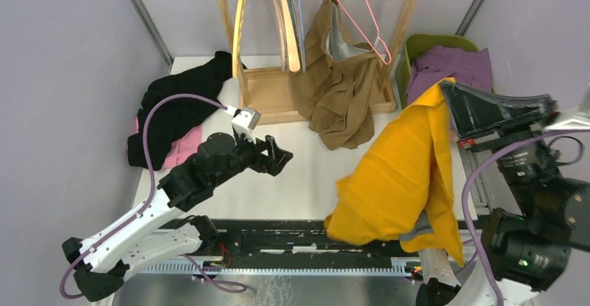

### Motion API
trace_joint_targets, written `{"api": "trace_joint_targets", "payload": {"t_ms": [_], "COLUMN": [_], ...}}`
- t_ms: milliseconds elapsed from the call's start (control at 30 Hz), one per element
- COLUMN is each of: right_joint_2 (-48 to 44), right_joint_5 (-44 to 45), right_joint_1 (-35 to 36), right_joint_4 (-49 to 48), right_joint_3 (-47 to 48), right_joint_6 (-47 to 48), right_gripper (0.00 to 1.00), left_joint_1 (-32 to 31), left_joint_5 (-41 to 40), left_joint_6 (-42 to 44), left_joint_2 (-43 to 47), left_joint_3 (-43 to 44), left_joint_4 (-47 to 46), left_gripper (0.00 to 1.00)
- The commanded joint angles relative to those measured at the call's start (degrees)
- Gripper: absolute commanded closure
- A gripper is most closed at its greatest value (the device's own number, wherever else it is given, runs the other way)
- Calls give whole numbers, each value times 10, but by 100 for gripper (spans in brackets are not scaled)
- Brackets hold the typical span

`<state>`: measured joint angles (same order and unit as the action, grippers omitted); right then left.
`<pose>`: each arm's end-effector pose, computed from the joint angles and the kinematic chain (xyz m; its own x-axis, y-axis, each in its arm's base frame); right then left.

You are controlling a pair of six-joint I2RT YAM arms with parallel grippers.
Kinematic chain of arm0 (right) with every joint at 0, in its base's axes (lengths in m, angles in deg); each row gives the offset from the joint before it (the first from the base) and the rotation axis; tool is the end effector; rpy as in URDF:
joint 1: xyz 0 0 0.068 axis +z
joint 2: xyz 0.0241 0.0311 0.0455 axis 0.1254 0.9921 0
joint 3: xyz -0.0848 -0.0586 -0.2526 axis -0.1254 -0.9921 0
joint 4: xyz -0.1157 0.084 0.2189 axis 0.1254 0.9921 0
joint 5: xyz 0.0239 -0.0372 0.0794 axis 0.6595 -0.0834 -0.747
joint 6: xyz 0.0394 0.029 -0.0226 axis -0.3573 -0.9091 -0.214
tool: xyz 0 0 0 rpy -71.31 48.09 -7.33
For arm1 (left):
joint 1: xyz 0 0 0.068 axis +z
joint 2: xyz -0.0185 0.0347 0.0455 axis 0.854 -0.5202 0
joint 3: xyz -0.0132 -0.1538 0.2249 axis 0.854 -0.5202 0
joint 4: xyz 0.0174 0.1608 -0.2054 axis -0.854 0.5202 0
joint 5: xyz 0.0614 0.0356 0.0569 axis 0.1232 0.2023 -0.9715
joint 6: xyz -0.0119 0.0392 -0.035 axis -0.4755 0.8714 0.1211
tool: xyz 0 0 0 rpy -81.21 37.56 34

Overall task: Place the skirt on the hanger
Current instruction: Place the skirt at the center of the board.

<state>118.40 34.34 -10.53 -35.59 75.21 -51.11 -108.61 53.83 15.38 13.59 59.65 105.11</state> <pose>-0.0148 0.0272 0.6039 0.1585 0.6006 -0.7837 -0.5588 0.7090 0.4302 0.1156 -0.1324 0.3465 -0.4786 -0.0820 -0.8742 0.5546 0.7437 -0.3734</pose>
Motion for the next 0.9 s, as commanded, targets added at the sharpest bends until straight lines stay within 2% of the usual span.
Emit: {"api": "trace_joint_targets", "payload": {"t_ms": [0, 133, 267, 400, 533, 633, 733, 867], "right_joint_2": [-33, -44, -20, 25, 94, 149, 196, 218], "right_joint_5": [-65, -87, -111, -118, -117, -106, -80, -52], "right_joint_1": [-1, 0, 2, 7, 28, 87, 198, 313], "right_joint_4": [-150, -185, -217, -242, -264, -237, -148, -94], "right_joint_3": [-153, -247, -284, -265, -198, -133, -76, -115], "right_joint_6": [-128, -141, -150, -152, -165, -142, -61, 12], "right_gripper": [99, 99, 99, 99, 99, 99, 99, 99], "left_joint_1": [0, 0, 1, 0, 0, 1, 0, 1], "left_joint_5": [2, -3, -17, -25, -28, -33, -42, -53], "left_joint_6": [-27, -29, -30, -27, -25, -22, -18, -19], "left_joint_2": [13, 6, 3, -7, -21, -27, -33, -31], "left_joint_3": [-8, -3, 3, 11, 22, 33, 39, 33], "left_joint_4": [0, 11, 19, 23, 26, 29, 35, 40], "left_gripper": [8, 8, 8, 8, 8, 8, 8, 8]}}
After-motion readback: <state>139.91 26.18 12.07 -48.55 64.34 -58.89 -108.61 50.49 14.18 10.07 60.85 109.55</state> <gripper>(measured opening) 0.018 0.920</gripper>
